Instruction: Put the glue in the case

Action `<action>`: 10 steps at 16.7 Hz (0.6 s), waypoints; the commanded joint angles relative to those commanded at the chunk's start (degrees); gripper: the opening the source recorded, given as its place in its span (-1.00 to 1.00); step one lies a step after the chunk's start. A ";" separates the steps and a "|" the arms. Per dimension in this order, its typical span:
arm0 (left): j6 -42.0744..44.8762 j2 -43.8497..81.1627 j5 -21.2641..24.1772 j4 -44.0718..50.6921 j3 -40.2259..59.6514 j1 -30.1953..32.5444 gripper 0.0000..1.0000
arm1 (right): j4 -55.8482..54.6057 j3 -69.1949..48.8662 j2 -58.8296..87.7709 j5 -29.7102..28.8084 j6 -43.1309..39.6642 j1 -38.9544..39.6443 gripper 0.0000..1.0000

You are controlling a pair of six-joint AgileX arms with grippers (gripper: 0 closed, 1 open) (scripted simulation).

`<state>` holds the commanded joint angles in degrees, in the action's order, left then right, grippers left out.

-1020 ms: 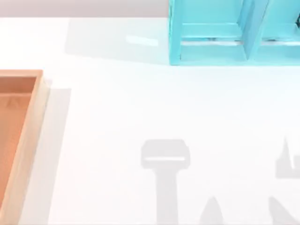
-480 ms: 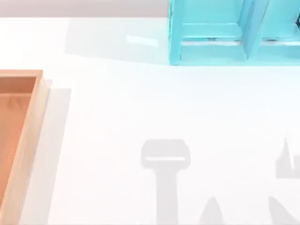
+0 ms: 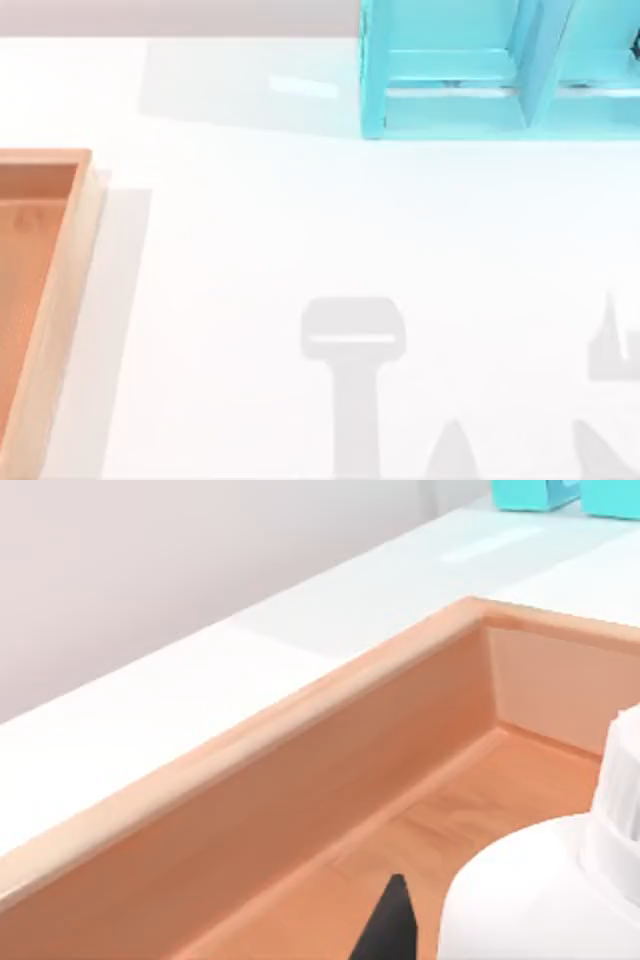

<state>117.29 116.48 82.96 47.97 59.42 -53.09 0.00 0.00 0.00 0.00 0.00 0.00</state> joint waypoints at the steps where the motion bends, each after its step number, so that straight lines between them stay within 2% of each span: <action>1: -3.12 -0.30 0.34 -2.08 -0.80 1.02 -1.00 | 0.00 0.00 0.00 0.00 0.00 0.00 1.00; 6: -16.06 -0.68 1.86 -9.50 -4.57 7.31 -1.00 | 0.00 0.00 0.00 0.00 0.00 0.00 1.00; 10: -17.72 -0.43 2.40 -10.45 -5.45 8.80 -1.00 | 0.00 0.00 0.00 0.00 0.00 0.00 1.00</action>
<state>99.57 116.04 85.36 37.52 53.97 -44.29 0.00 0.00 0.00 0.00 0.00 0.00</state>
